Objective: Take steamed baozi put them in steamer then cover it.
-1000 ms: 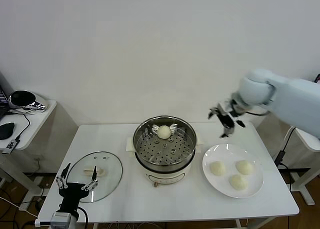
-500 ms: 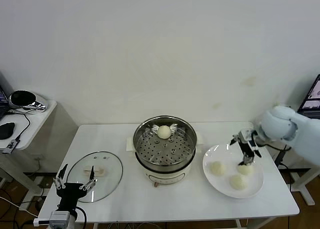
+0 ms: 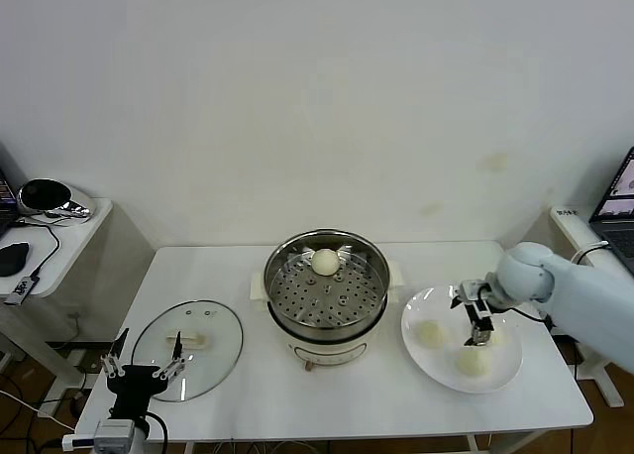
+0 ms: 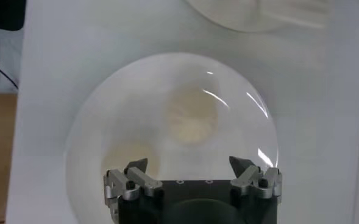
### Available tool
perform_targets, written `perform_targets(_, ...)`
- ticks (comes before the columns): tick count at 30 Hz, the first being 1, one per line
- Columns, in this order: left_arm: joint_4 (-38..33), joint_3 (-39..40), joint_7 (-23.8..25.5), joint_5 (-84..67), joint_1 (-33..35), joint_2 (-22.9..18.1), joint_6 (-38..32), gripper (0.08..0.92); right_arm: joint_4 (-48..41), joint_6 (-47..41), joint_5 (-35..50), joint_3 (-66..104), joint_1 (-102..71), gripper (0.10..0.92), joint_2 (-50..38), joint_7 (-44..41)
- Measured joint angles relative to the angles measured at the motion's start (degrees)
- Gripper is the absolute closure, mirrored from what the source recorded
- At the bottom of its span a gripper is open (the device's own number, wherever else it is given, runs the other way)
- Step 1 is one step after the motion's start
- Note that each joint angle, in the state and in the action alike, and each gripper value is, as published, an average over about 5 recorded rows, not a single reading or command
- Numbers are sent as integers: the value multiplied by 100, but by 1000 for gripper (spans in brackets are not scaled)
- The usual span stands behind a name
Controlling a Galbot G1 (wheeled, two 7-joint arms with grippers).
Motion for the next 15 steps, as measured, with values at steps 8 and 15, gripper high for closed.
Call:
perform_targets(8,41,-21,-4,0,-11,2,3,177,-322,-31,-80,86,-226,203,407,52)
perform_targets(15,65,-41,-13,1,-15,3,0,177,-488,-63,-163,124,-313,238,637,86)
